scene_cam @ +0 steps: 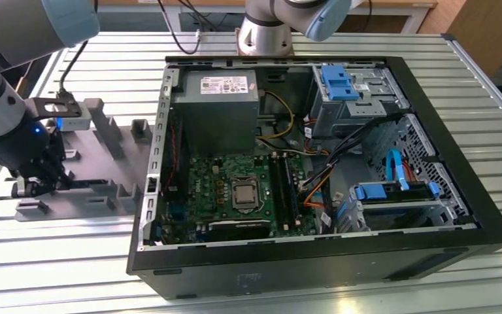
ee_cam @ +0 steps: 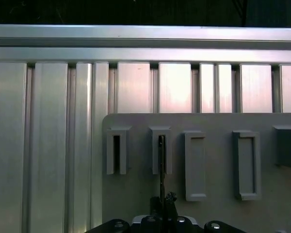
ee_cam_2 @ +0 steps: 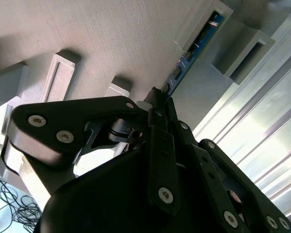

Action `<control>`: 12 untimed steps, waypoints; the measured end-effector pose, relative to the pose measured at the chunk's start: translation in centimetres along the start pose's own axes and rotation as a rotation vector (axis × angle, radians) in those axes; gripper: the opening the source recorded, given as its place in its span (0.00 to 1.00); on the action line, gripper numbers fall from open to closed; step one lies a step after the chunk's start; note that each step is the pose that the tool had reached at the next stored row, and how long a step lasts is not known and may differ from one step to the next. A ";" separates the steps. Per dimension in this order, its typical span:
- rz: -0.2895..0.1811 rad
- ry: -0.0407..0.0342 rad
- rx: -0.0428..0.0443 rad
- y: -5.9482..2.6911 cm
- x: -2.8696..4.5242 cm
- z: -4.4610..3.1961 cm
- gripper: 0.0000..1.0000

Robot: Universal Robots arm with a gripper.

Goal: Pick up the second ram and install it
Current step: 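Pick up the second ram and move it above second insertion slot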

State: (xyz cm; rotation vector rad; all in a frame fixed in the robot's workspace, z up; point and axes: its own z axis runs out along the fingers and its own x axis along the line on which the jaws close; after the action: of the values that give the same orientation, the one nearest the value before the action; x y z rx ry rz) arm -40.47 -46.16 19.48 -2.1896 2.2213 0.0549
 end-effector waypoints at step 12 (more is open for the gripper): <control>0.000 -0.0004 0.0007 0.00 -0.03 -0.64 0.14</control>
State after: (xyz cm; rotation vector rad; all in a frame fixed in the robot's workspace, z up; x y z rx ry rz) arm -40.46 -46.15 20.12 -2.1891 2.2208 0.0546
